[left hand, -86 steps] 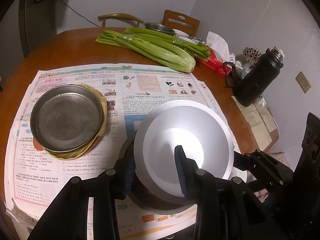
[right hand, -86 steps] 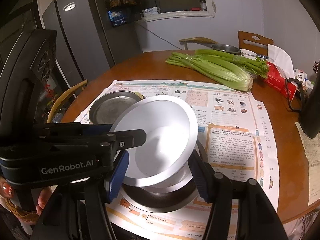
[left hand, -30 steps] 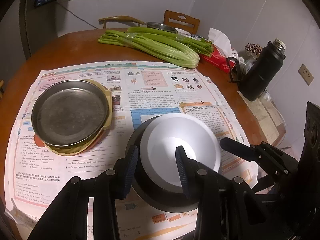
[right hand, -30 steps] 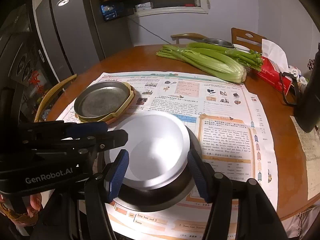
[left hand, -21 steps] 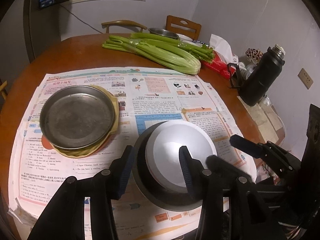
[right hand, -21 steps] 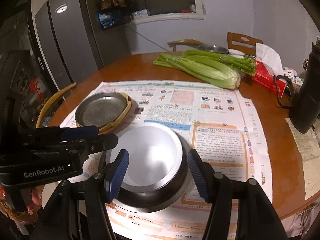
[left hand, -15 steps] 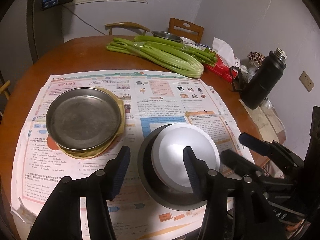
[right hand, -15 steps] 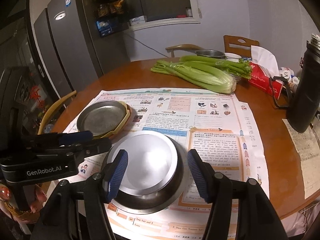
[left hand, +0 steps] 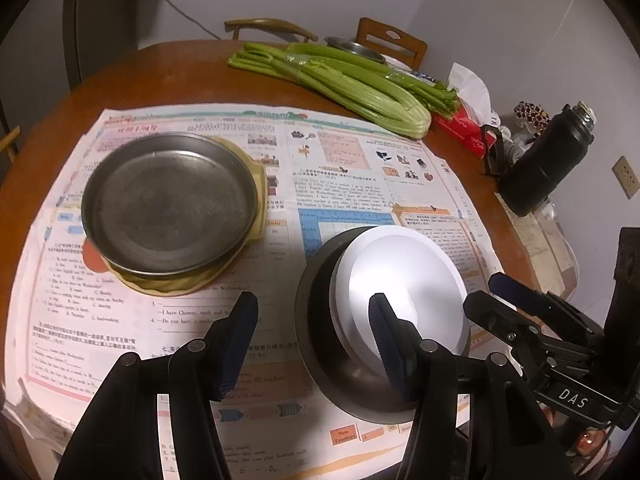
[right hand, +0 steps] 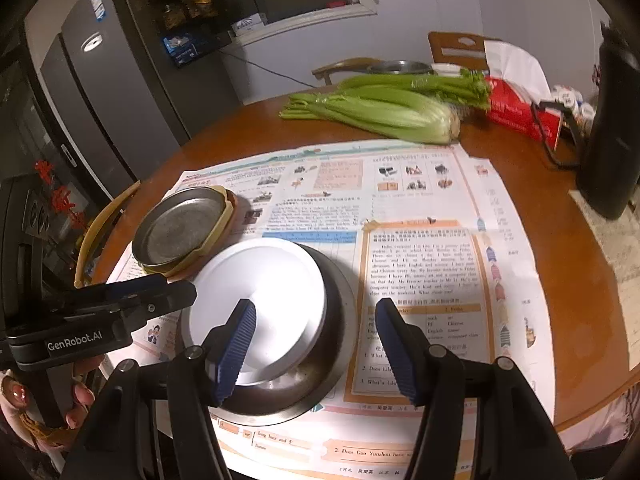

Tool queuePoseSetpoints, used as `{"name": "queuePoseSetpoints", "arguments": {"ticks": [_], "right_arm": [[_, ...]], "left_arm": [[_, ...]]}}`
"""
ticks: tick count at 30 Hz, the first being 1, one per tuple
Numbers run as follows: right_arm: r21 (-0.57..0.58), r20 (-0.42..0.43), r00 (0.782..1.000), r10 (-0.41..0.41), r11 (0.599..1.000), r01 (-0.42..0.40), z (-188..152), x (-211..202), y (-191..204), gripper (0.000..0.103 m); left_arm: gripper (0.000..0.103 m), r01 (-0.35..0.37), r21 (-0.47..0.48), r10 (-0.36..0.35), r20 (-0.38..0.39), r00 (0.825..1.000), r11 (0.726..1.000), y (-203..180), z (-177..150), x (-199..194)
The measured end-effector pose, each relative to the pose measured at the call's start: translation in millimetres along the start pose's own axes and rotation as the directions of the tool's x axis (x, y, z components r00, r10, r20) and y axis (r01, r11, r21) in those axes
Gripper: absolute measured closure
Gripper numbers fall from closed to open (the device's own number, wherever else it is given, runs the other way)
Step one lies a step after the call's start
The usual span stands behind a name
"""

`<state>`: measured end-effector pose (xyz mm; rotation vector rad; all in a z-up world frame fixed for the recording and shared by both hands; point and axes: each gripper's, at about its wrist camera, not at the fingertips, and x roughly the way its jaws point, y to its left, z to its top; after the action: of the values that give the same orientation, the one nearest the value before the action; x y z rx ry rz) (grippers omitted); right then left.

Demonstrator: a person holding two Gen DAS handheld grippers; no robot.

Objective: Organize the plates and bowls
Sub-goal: 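Grasp the steel bowl rim with the left tool and lift it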

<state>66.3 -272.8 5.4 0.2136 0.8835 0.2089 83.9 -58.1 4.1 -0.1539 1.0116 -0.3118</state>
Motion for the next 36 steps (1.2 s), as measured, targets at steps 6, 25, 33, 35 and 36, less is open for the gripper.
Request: {"name": "queuePoseSetpoints", "arguments": {"ticks": [6,25,33,35,36], "right_arm": [[0.028,-0.050,0.998,0.027,0.999,-0.026,-5,12,-7,0.041],[0.047,-0.119,0.986,0.118,0.992,-0.113,-15,39,-2,0.039],[0.023,-0.121,0.987,0.108,0.994,-0.106,-15,41,3,0.039],[0.027,-0.120,0.986,0.118,0.993,-0.115,-16,41,2,0.039],[0.029,-0.118,0.986,0.121,0.993,-0.119,-16,40,2,0.039]], "left_arm": [[0.044,0.004,-0.011,-0.005,-0.032,0.999,1.000,1,-2,13],[0.041,0.027,-0.027,-0.029,-0.069,0.997,0.999,0,-6,35],[0.041,0.048,-0.030,-0.050,-0.100,0.994,0.998,-5,-9,45],[0.043,0.070,-0.046,-0.074,-0.108,0.991,0.997,-4,-9,46],[0.044,0.080,-0.052,-0.086,-0.111,0.990,0.995,-4,-10,47]]}}
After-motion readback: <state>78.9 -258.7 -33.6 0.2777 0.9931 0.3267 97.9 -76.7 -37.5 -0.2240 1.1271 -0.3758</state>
